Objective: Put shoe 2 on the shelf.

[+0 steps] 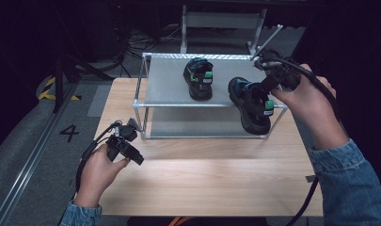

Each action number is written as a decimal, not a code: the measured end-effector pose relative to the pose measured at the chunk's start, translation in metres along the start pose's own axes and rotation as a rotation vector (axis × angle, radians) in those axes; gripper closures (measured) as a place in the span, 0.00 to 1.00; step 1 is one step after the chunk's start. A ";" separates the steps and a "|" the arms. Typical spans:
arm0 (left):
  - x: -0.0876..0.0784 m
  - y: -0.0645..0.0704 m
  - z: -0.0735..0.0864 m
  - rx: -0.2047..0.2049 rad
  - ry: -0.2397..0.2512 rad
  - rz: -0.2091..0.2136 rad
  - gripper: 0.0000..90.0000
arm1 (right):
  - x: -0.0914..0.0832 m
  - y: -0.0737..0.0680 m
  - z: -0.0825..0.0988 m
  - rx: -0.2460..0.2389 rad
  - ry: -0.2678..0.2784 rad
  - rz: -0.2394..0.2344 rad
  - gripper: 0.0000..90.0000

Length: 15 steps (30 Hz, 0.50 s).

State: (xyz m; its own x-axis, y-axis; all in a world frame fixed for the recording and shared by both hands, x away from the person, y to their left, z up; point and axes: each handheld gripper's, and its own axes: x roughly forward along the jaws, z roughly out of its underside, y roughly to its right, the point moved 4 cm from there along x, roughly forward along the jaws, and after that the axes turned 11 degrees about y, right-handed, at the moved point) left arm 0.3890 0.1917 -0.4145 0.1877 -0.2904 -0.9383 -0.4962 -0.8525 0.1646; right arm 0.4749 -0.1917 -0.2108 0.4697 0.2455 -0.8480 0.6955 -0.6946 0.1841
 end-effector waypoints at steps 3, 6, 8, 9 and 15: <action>0.001 0.000 0.000 -0.002 -0.006 -0.001 0.45 | 0.004 0.006 -0.012 -0.001 0.001 0.008 0.81; 0.001 -0.001 0.000 0.003 -0.003 0.001 0.45 | 0.009 0.011 -0.024 -0.003 -0.002 0.025 0.81; 0.001 -0.001 0.001 -0.004 -0.003 0.003 0.45 | 0.011 0.013 -0.029 -0.002 -0.004 0.027 0.81; 0.001 -0.002 0.001 -0.007 0.002 0.001 0.45 | 0.011 0.014 -0.031 -0.001 -0.006 0.030 0.81; 0.000 -0.005 0.001 -0.003 0.001 0.005 0.45 | 0.026 0.026 -0.053 0.024 -0.033 0.061 0.81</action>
State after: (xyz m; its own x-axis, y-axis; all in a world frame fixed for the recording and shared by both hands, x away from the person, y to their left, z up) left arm 0.3907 0.1964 -0.4151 0.1862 -0.2950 -0.9372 -0.4943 -0.8525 0.1701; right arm 0.5342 -0.1674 -0.2018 0.4928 0.1800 -0.8513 0.6524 -0.7238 0.2246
